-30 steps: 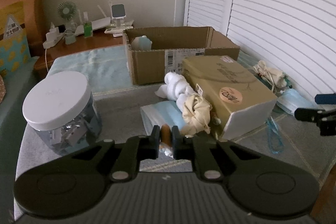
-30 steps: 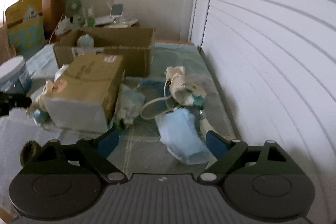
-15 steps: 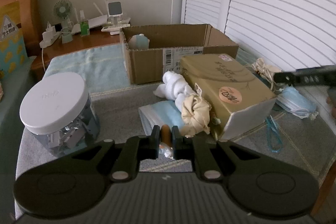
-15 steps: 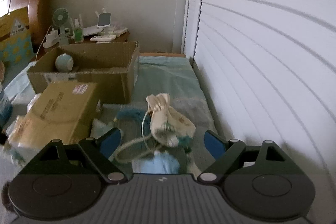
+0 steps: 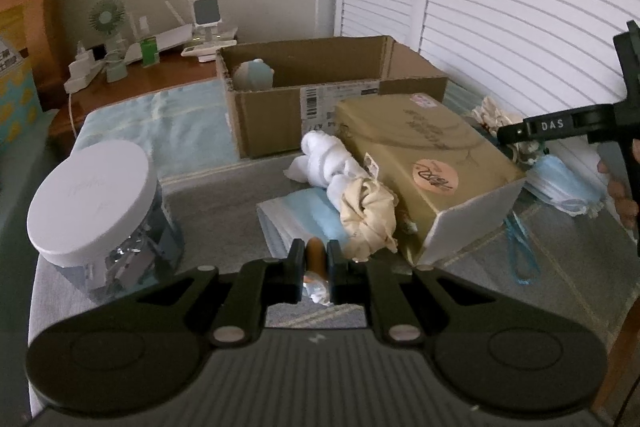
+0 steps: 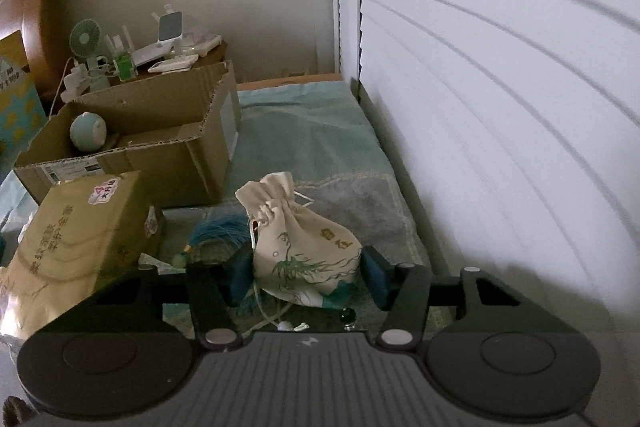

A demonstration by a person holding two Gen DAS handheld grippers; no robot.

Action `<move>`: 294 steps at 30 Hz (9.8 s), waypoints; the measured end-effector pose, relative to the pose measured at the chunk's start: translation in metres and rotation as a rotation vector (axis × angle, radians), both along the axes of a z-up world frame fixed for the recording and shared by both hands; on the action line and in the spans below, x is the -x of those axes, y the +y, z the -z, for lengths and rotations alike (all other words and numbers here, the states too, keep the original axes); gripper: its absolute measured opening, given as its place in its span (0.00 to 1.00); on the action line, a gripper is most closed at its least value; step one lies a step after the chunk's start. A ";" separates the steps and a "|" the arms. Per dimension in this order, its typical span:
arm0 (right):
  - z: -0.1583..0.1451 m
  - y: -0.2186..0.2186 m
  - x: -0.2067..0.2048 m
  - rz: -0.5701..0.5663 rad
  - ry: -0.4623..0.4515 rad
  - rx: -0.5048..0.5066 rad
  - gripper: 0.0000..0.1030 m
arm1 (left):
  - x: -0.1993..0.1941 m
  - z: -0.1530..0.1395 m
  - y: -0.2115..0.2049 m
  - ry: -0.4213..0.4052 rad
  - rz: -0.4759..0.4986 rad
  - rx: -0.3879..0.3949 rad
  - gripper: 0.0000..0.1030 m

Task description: Organize soft objects

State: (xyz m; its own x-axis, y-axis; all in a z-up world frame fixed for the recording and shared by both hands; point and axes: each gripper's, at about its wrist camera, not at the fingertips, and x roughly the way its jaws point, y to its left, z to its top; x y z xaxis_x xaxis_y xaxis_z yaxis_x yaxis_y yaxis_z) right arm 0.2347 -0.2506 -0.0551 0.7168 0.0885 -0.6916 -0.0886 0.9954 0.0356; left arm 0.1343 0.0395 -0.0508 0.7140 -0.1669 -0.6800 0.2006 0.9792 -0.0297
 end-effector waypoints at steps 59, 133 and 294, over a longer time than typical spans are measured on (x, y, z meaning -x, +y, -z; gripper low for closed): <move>-0.136 0.084 0.015 -0.411 -0.230 0.078 0.56 | 0.019 -0.074 0.028 -0.003 0.167 0.066 0.09; -0.073 0.043 0.114 -0.245 -0.129 -0.005 1.00 | -0.092 -0.095 -0.013 -0.077 0.102 -0.038 0.96; -0.073 0.103 0.003 -0.393 -0.112 0.134 1.00 | 0.022 -0.046 0.023 -0.025 0.055 -0.006 0.35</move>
State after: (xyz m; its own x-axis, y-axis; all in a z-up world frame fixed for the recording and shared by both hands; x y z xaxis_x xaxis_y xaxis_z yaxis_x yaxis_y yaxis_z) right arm 0.2317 -0.1473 0.0182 0.7181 0.2844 -0.6352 -0.4578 0.8804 -0.1233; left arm 0.1122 0.0628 -0.0053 0.7205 -0.2024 -0.6632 0.2552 0.9667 -0.0177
